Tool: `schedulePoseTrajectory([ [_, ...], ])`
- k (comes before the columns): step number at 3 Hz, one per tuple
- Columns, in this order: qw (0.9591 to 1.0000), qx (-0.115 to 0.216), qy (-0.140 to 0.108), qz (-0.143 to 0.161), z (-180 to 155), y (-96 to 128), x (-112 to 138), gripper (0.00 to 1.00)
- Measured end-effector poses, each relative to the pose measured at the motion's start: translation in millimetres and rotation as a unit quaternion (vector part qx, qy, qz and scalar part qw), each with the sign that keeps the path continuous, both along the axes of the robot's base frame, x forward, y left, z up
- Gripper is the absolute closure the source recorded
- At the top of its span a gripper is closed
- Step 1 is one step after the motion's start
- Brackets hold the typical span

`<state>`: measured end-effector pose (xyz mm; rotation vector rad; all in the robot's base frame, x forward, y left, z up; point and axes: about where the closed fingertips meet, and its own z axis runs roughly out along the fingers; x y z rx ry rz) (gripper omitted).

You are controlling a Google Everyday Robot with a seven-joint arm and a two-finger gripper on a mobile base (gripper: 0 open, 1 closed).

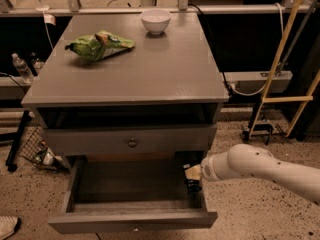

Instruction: Pick rxbar blueberry from middle drawer and place on counter

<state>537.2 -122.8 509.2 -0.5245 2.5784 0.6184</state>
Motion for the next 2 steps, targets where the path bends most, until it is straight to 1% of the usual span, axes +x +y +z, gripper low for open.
schedulePoseTrajectory([
  [1,0.9986,-0.018,-0.042,-0.028,32,-21,-1,1.00],
  [2,0.9948,-0.037,-0.075,-0.058,63,-51,-1,1.00],
])
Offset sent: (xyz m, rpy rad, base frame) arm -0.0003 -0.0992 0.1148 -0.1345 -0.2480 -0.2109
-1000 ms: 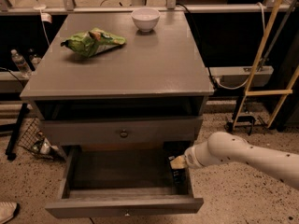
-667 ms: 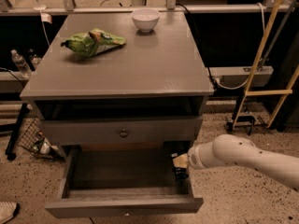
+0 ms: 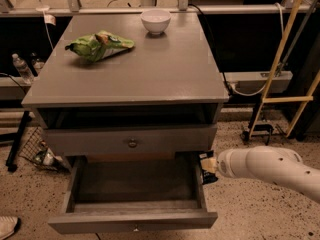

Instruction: Pick rxbar blueberry from middle drawer and place on counter

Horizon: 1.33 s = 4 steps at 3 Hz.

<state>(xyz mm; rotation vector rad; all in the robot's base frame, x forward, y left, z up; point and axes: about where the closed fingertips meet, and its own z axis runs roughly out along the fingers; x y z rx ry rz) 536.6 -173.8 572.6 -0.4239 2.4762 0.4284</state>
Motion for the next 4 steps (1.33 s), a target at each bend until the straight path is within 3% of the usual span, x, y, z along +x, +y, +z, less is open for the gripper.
schedulePoseTrajectory([
  [2,0.9959,-0.048,-0.061,-0.048,87,-54,1,1.00],
  [3,0.9957,-0.049,-0.062,-0.048,88,-54,2,1.00],
  [4,0.9927,-0.067,-0.082,-0.058,110,-67,14,1.00],
])
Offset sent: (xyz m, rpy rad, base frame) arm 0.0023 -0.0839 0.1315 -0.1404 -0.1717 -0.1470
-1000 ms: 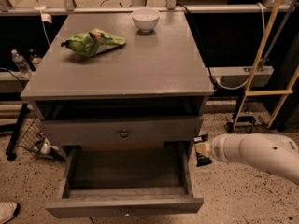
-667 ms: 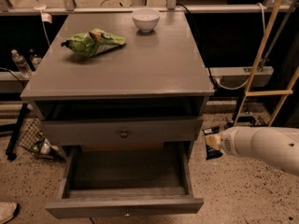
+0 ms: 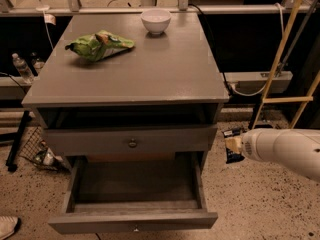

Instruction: Pick rxbar blueberry from middle drawer and place on counter

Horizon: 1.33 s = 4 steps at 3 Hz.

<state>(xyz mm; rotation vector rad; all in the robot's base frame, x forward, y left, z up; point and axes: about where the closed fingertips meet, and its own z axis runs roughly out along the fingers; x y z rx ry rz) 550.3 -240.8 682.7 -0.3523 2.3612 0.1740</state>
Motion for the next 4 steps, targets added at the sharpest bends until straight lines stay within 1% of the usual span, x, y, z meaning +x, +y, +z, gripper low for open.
schedulePoseTrajectory([
  [1,0.9987,-0.032,-0.040,-0.006,42,-16,16,1.00],
  [2,0.9961,-0.058,-0.064,-0.016,68,-31,24,1.00],
  [3,0.9914,-0.089,-0.092,-0.028,101,-47,30,1.00],
  [4,0.9861,-0.115,-0.114,-0.037,130,-60,37,1.00],
])
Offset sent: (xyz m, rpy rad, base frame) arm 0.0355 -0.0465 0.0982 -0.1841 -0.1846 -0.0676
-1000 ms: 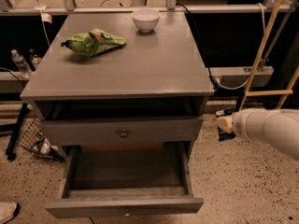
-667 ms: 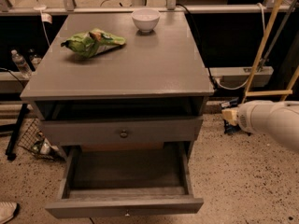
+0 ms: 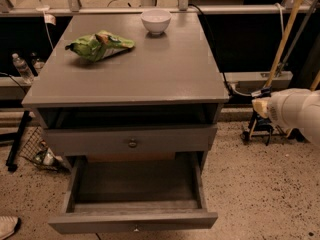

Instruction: Pick rxbar blueberry from middle drawer and place on counter

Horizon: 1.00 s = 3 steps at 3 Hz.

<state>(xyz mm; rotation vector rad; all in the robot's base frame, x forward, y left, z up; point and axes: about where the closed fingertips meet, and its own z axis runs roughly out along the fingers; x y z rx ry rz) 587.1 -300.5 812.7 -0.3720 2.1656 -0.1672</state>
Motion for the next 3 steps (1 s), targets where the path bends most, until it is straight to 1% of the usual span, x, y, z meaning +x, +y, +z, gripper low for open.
schedulePoseTrajectory([
  [1,0.9998,-0.018,-0.011,0.008,22,4,12,1.00],
  [2,0.9991,-0.026,-0.002,0.035,31,23,31,1.00],
  [3,0.9968,-0.039,0.005,0.070,41,45,49,1.00],
])
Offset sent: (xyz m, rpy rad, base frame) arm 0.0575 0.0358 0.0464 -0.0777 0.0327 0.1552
